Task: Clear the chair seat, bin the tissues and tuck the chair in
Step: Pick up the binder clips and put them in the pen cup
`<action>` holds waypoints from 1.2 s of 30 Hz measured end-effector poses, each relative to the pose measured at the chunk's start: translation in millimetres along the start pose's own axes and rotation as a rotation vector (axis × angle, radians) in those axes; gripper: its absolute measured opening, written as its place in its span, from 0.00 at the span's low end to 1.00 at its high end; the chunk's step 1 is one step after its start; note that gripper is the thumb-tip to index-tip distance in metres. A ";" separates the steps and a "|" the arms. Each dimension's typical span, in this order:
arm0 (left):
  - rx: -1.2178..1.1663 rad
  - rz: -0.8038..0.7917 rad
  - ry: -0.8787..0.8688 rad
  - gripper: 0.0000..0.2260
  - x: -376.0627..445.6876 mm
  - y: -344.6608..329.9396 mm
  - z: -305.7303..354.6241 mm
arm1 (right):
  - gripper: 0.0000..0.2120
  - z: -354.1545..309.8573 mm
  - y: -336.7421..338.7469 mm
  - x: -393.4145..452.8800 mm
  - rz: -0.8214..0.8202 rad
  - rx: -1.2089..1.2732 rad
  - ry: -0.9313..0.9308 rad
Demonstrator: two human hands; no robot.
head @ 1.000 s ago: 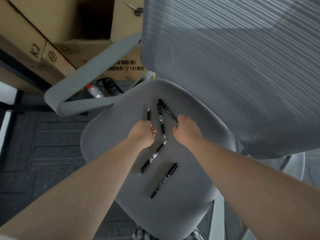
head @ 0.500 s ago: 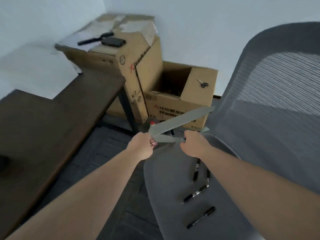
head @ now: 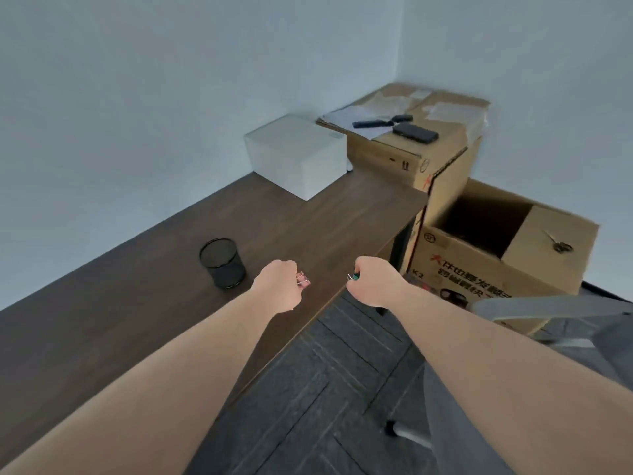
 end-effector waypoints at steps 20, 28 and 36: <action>-0.130 -0.005 0.268 0.02 143.2 48.3 -188.6 | 0.13 -179.2 -79.8 234.6 -0.143 -0.059 0.243; -0.139 -0.106 0.307 0.08 192.9 51.1 -184.6 | 0.13 -189.7 -104.3 292.6 -0.346 -0.060 0.213; -0.104 -0.155 0.282 0.08 211.6 35.6 -179.5 | 0.10 -181.2 -113.4 303.1 -0.480 -0.112 0.146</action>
Point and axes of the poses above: each hand's wrist, its own x-axis towards the middle knuckle, its own y-axis out of the back of the hand, z = x × y, the point moved 6 cm from there along x, towards the middle knuckle, and after that the axes turned 15 degrees about y, right-handed, at the moved point
